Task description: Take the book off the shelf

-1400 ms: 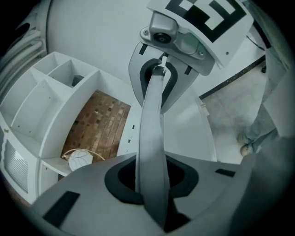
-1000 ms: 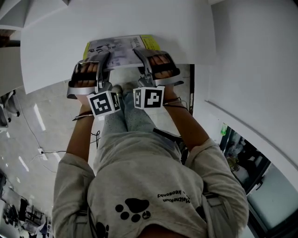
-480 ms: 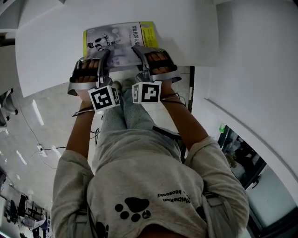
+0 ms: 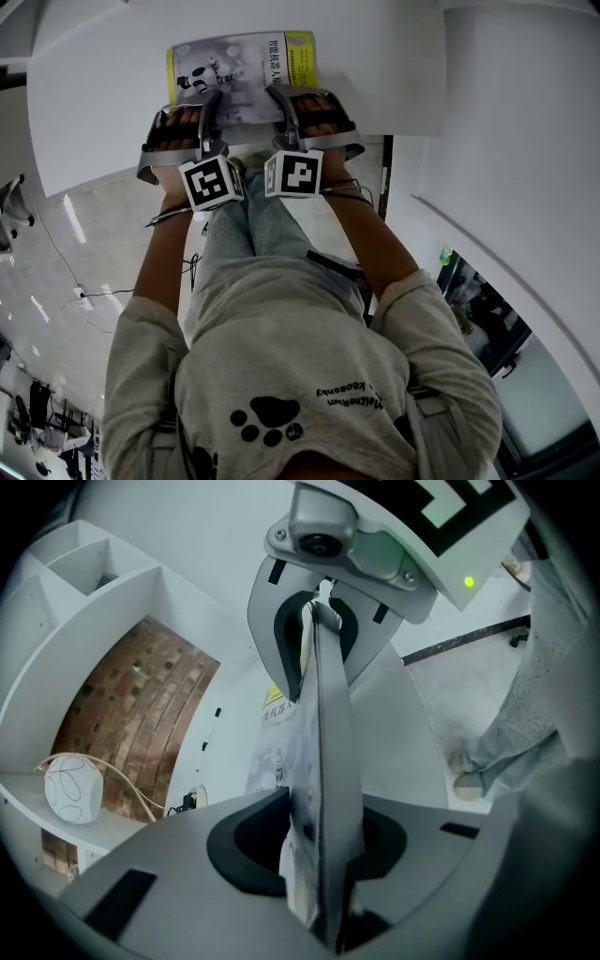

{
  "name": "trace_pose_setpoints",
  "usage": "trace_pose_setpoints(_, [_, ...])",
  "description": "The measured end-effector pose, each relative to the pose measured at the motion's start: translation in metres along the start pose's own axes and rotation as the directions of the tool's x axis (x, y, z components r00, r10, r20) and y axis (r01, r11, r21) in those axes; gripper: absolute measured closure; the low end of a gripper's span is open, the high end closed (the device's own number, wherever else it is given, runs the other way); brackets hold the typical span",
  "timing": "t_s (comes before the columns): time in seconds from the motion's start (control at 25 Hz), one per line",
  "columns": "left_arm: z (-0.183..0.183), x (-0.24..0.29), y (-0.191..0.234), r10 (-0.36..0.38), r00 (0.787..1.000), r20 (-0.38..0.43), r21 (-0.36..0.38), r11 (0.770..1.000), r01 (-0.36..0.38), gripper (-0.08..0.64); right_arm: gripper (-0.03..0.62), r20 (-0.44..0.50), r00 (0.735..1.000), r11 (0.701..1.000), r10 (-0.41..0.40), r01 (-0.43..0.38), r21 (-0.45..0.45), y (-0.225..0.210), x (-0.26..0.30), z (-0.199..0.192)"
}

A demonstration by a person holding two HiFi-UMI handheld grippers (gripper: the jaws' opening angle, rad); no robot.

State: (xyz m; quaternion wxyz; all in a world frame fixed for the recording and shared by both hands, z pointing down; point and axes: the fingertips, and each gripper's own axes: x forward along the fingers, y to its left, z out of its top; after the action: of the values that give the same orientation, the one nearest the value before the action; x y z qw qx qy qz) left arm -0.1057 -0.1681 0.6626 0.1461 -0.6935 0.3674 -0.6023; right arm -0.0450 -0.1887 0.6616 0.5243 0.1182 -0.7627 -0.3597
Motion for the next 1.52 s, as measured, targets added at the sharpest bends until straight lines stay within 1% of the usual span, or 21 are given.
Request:
trace_pose_setpoints(0.12, [-0.002,0.004,-0.006,-0.043,0.999,-0.011,0.000,0.999,0.043,0.451,0.485,-0.022,0.998,0.998,0.059,-0.058,0.008,0.007,0.003,-0.002])
trace_pose_setpoints(0.32, [-0.003,0.002,-0.009,-0.120,0.993,-0.021,-0.039,0.992,0.119,0.414,0.466,-0.039,0.994,0.994,0.105,-0.105,0.014,0.007,0.004,-0.003])
trace_pose_setpoints(0.4, [-0.004,-0.001,-0.012,-0.170,0.985,-0.028,-0.067,0.984,0.168,0.386,0.454,-0.028,0.992,0.992,0.126,-0.125,0.015,0.010,0.004,-0.002])
trace_pose_setpoints(0.52, [-0.006,-0.006,-0.018,-0.228,0.973,-0.034,-0.090,0.970,0.224,0.371,0.424,-0.032,0.987,0.987,0.159,-0.159,0.010,0.014,0.002,-0.003])
trace_pose_setpoints(0.64, [-0.006,-0.009,-0.026,-0.263,0.964,-0.035,-0.092,0.961,0.259,0.360,0.407,-0.040,0.980,0.981,0.195,-0.195,0.009,0.024,-0.001,-0.004])
trace_pose_setpoints(0.8, [-0.007,-0.014,-0.035,-0.306,0.952,-0.031,-0.098,0.948,0.301,0.351,0.380,-0.065,0.975,0.978,0.210,-0.211,0.001,0.027,-0.008,-0.008])
trace_pose_setpoints(0.96, [-0.005,-0.020,-0.041,-0.355,0.935,-0.018,-0.123,0.929,0.350,0.348,0.360,-0.073,0.966,0.968,0.250,-0.249,0.016,0.036,-0.014,-0.009])
trace_pose_setpoints(1.08, [-0.003,-0.025,-0.045,-0.380,0.925,-0.011,-0.138,0.917,0.375,0.348,0.354,-0.079,0.963,0.967,0.257,-0.256,0.017,0.038,-0.021,-0.009])
trace_pose_setpoints(1.32, [0.002,-0.034,-0.048,-0.410,0.912,0.016,-0.183,0.896,0.405,0.350,0.354,-0.071,0.964,0.967,0.255,-0.253,0.038,0.034,-0.031,-0.006])
trace_pose_setpoints(1.52, [0.010,-0.037,-0.047,-0.431,0.900,0.069,-0.248,0.866,0.434,0.350,0.356,-0.034,0.961,0.958,0.273,-0.269,0.098,0.035,-0.034,-0.003])
